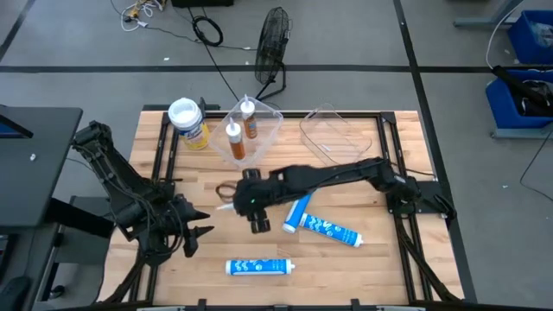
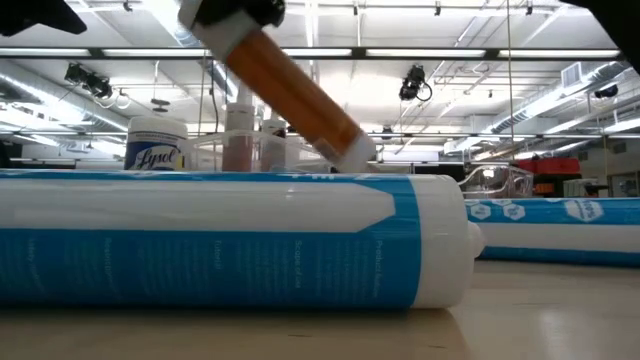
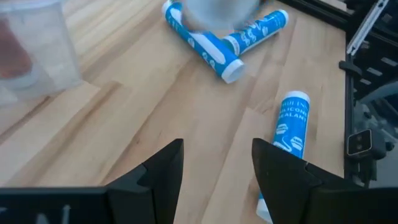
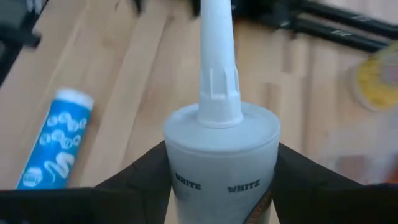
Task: Pick & place silicon tubes, Sealant and Lysol wipes
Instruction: Put the brown sealant into the white transparent bin
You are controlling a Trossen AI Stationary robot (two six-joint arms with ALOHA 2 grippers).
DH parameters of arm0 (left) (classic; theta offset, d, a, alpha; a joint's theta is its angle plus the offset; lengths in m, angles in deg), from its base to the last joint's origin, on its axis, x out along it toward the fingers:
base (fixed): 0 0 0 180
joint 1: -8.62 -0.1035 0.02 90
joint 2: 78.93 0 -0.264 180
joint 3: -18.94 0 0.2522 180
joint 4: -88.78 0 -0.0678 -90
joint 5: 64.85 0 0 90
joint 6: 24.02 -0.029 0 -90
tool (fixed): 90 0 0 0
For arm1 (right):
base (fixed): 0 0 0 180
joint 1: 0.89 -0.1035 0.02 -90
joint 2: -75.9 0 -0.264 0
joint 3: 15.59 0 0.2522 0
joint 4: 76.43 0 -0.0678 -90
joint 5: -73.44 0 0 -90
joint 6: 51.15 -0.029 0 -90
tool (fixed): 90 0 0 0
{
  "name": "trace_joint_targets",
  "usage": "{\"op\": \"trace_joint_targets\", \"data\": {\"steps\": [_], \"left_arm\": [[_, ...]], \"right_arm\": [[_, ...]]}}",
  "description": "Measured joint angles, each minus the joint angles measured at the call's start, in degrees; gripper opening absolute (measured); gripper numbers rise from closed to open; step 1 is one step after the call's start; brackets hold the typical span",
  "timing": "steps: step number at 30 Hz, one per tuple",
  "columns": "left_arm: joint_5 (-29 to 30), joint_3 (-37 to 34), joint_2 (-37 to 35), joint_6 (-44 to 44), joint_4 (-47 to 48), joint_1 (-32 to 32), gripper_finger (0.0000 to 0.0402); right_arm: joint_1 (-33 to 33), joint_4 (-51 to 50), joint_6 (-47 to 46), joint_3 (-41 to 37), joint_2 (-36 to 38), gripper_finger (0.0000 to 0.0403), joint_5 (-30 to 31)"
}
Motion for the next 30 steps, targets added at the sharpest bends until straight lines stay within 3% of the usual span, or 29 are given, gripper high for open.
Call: {"op": "trace_joint_targets", "data": {"steps": [5,14,18,22,25,30], "left_arm": [[2.87,0.00,0.00,-0.82,-0.05,0.00,0.0195],[15.84,0.00,-0.42,-0.31,-1.43,-1.23,0.0202],[22.54,0.00,-2.55,-0.18,-5.86,-2.58,0.0235],[24.08,0.00,-5.84,-1.83,-10.19,-4.15,0.0289],[23.81,0.00,-7.82,-9.90,-16.92,-4.78,0.0326],[22.23,0.02,-8.68,-35.36,-35.94,-5.11,0.0351]], "right_arm": [[1.29,4.85,-3.80,-0.02,4.12,0.0211,0.61],[3.13,13.43,-11.16,-0.02,8.64,0.0210,-4.83],[3.36,15.65,-13.65,-0.02,9.79,0.0210,-9.20],[3.54,19.72,-15.46,-0.02,10.01,0.0210,-12.27],[3.84,23.75,-15.94,-0.02,10.21,0.0210,-12.82],[4.84,25.56,-16.11,-0.02,10.30,0.0210,-12.83]]}}
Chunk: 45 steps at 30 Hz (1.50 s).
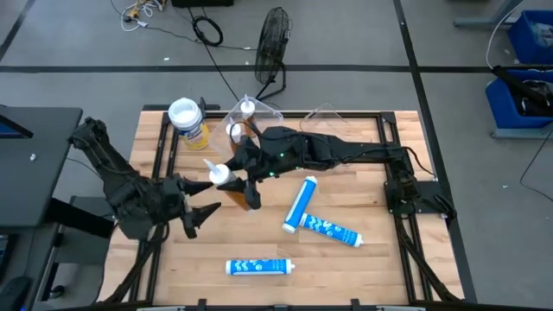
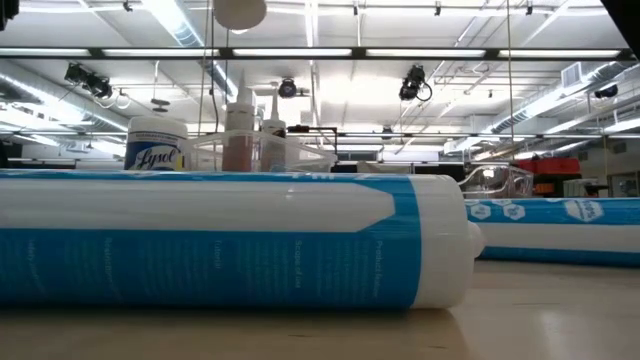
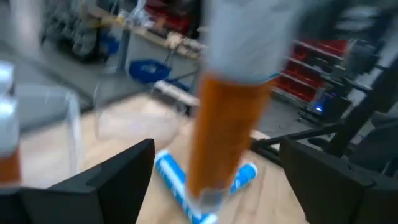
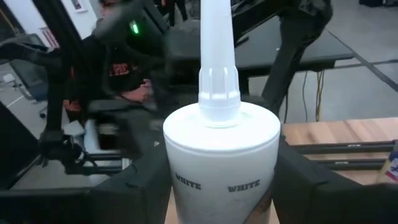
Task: Pick & place silicon tubes, Sealant and Lysol wipes
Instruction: Put the brown sealant into the white transparent bin
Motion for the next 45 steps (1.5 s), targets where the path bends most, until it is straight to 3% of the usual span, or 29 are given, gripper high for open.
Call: {"op": "trace_joint_targets", "data": {"steps": [5,11,23,31,35,42,45], "left_arm": [[-0.09,0.00,0.13,-16.62,-10.82,-0.83,0.0353],[-1.36,0.00,0.13,-17.28,-11.88,-5.28,0.0353],[-15.41,0.00,0.15,-29.33,-26.23,-13.06,0.0353],[-16.48,-0.02,0.17,-29.87,-28.66,-15.29,0.0349],[-16.67,-0.03,0.20,-29.83,-28.74,-15.74,0.0319],[-16.46,-0.04,0.20,-30.29,-28.57,-15.75,0.0217],[-16.90,-0.07,0.20,-30.90,-28.66,-15.74,0.0215]], "right_arm": [[0.49,1.12,-0.06,0.00,0.00,0.0210,-0.54],[0.45,6.13,-0.28,-0.02,-0.02,0.0210,-2.24],[0.62,7.13,-0.13,-0.02,-0.04,0.0210,-2.38],[0.84,7.21,-0.15,-0.02,-0.25,0.0210,-1.34],[1.02,7.21,-0.15,-0.02,-0.28,0.0210,-1.05],[1.23,6.61,-0.81,-0.02,-0.30,0.0224,-1.47],[1.23,6.51,-0.75,-0.02,-0.31,0.0233,-1.50]]}}
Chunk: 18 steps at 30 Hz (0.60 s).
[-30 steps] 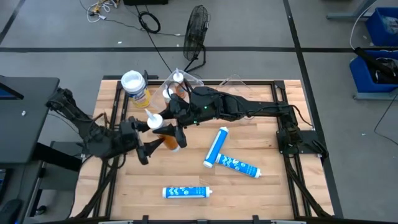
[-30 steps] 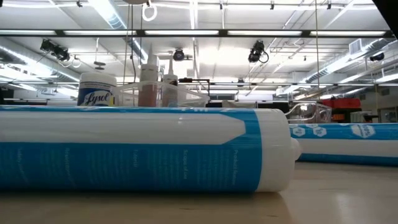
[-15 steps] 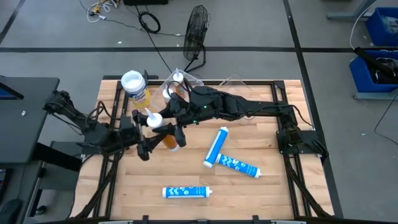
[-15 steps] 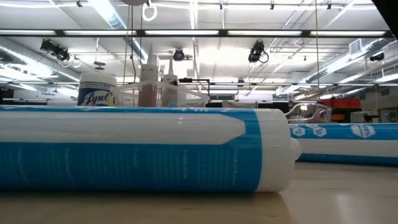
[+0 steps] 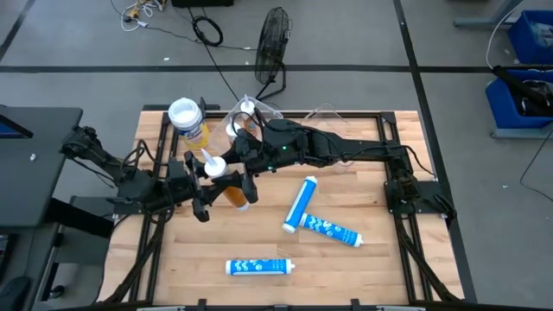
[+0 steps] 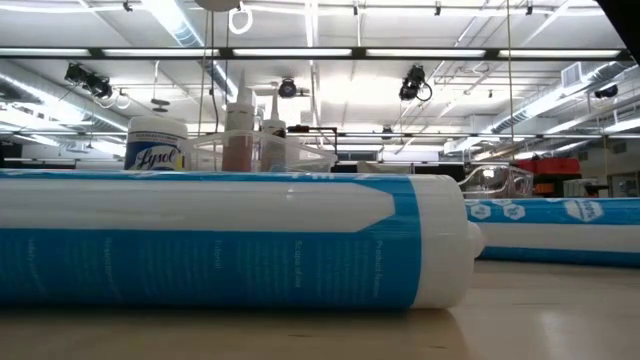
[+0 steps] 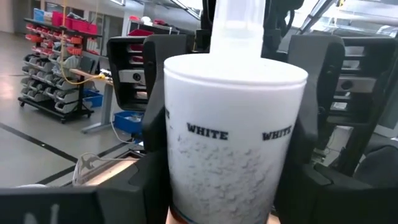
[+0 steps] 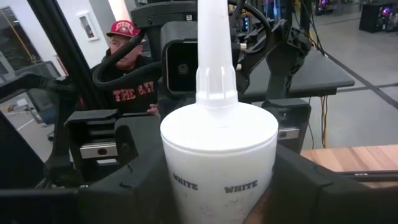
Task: Pick & place silicon tubes, Sealant and Lysol wipes
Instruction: Put the brown sealant into the white transparent bin
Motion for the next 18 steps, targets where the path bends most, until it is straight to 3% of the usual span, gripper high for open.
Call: {"op": "trace_joint_targets", "data": {"steps": [9,18], "left_arm": [[-1.37,0.00,0.00,-1.69,-0.17,-0.06,0.0215],[-2.03,0.00,-0.02,-2.21,0.31,0.00,0.0215]], "right_arm": [[0.78,-2.14,1.19,0.04,1.18,0.0255,0.81],[2.55,-16.35,2.48,0.07,6.57,0.0260,5.25]]}}
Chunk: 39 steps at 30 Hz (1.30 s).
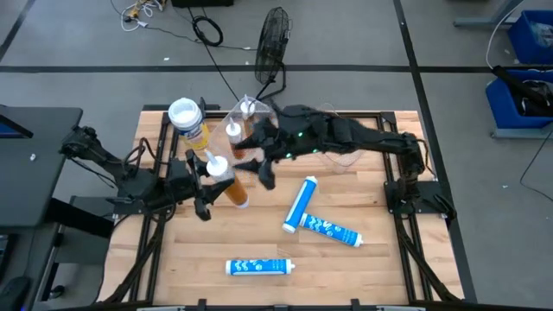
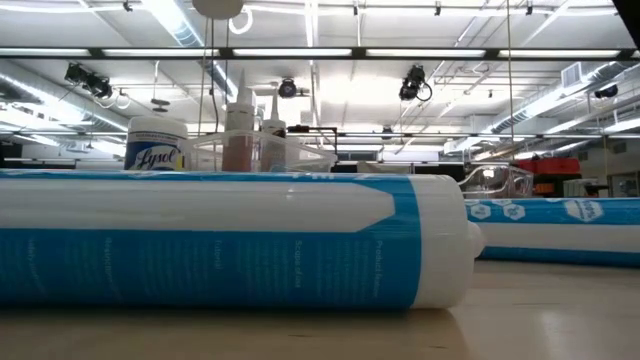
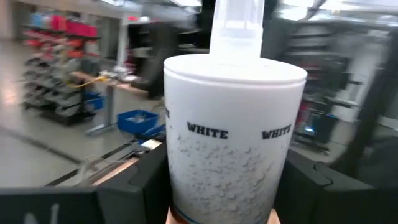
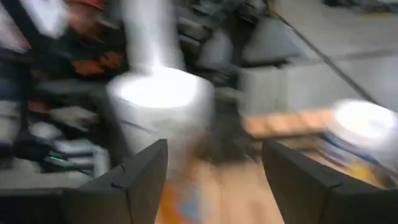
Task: Pick & place silicon tubes, Sealant and Lysol wipes
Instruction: Put the brown sealant into the white transparent bin
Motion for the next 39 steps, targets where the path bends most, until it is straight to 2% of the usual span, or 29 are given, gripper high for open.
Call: {"op": "trace_joint_targets", "data": {"steps": [4,7,10,14,16,19,23,33,39], "left_arm": [[-1.58,0.00,0.02,-0.77,0.04,0.13,0.0215],[-1.14,0.00,0.02,-2.98,0.09,-0.76,0.0215],[-1.10,0.00,0.02,-4.45,0.05,-3.14,0.0215],[-1.52,0.00,0.02,-6.92,-0.20,-8.33,0.0215],[-3.94,0.00,0.07,-7.18,-0.69,-11.76,0.0215],[-8.15,0.02,1.47,-7.73,-2.73,-17.44,0.0215],[-10.38,0.03,3.84,-10.14,-5.64,-23.42,0.0215],[-10.38,0.07,13.02,-11.62,-10.41,-33.40,0.0215],[-6.40,0.07,17.73,-11.62,-13.37,-36.54,0.0215]], "right_arm": [[0.55,-10.12,-0.05,0.00,3.25,0.0247,4.98],[0.41,-18.05,-0.43,0.00,6.09,0.0220,9.35],[0.44,-23.59,-1.98,0.00,8.39,0.0164,11.79],[0.43,-27.96,-4.13,0.00,10.73,0.0055,11.88],[0.41,-28.42,-4.58,0.00,11.29,0.0015,11.78],[0.38,-27.93,-5.03,0.00,11.33,0.0018,12.56],[0.42,-27.37,-5.04,0.00,10.95,0.0007,13.07],[0.38,-26.75,-4.96,-0.04,10.26,0.0003,12.76],[0.37,-26.75,-4.96,-0.04,10.21,0.0002,12.41]]}}
